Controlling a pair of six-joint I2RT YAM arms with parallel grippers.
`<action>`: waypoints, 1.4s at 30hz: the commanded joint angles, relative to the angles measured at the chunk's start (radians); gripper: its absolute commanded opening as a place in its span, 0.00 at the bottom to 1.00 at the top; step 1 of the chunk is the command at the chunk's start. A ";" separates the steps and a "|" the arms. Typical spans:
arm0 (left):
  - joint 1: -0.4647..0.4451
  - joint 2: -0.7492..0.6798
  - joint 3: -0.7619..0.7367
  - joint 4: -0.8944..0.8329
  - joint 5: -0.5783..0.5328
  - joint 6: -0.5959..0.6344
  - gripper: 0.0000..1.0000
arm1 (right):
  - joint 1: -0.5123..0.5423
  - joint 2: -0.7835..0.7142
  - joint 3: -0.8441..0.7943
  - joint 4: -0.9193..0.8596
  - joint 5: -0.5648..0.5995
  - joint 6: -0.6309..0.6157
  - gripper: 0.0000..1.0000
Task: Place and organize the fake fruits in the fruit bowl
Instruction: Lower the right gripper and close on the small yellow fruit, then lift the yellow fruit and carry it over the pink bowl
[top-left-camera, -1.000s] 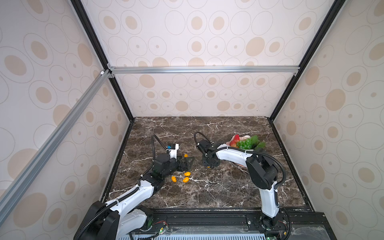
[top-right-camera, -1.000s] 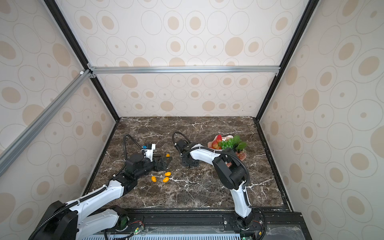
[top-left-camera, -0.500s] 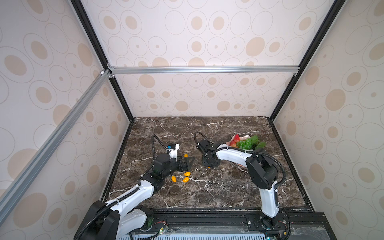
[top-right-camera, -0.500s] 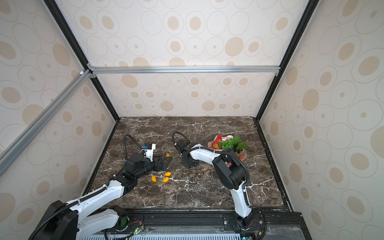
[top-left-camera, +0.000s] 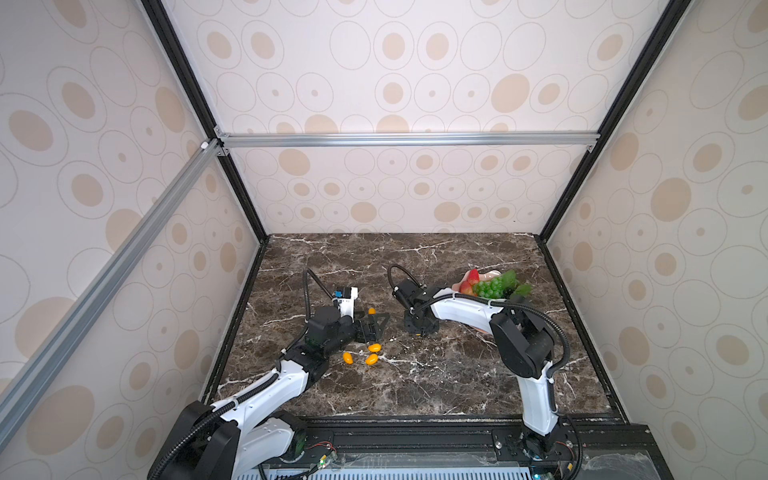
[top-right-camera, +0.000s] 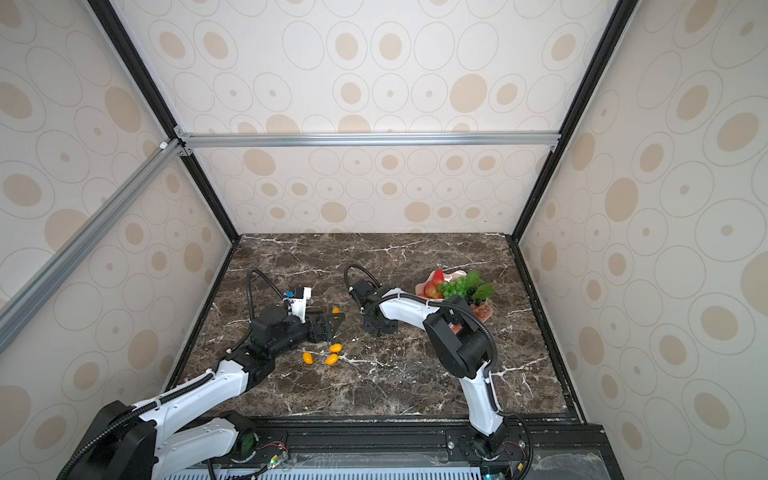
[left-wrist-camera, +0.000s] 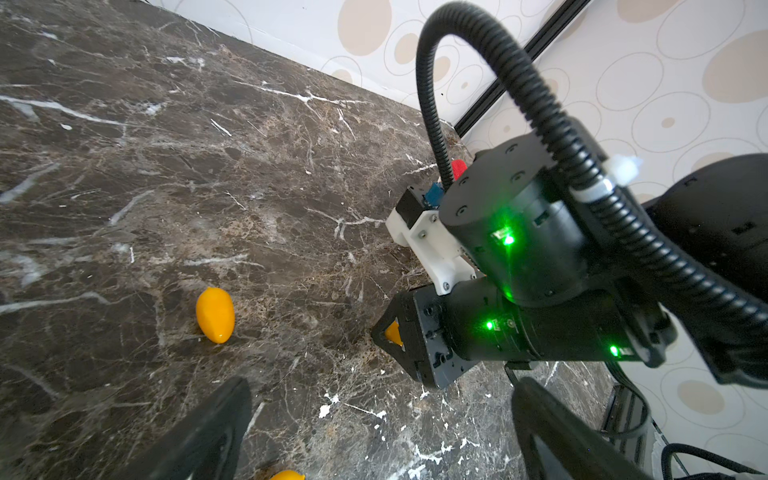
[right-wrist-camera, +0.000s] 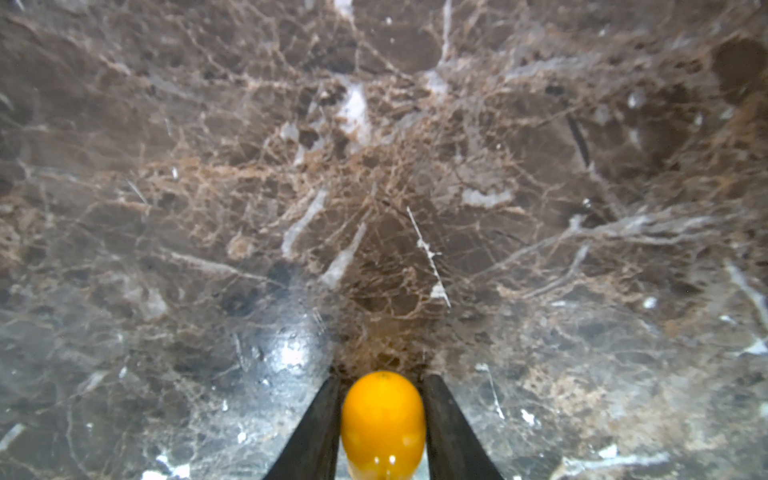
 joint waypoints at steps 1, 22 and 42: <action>-0.005 -0.007 0.011 0.027 0.006 0.013 0.99 | 0.000 0.035 0.003 -0.026 -0.007 0.003 0.35; -0.041 0.049 0.076 0.044 0.014 0.031 0.99 | -0.048 -0.201 -0.112 0.078 -0.034 -0.082 0.30; -0.164 0.186 0.178 0.088 -0.009 0.046 0.99 | -0.278 -0.273 -0.105 0.083 -0.085 -0.181 0.29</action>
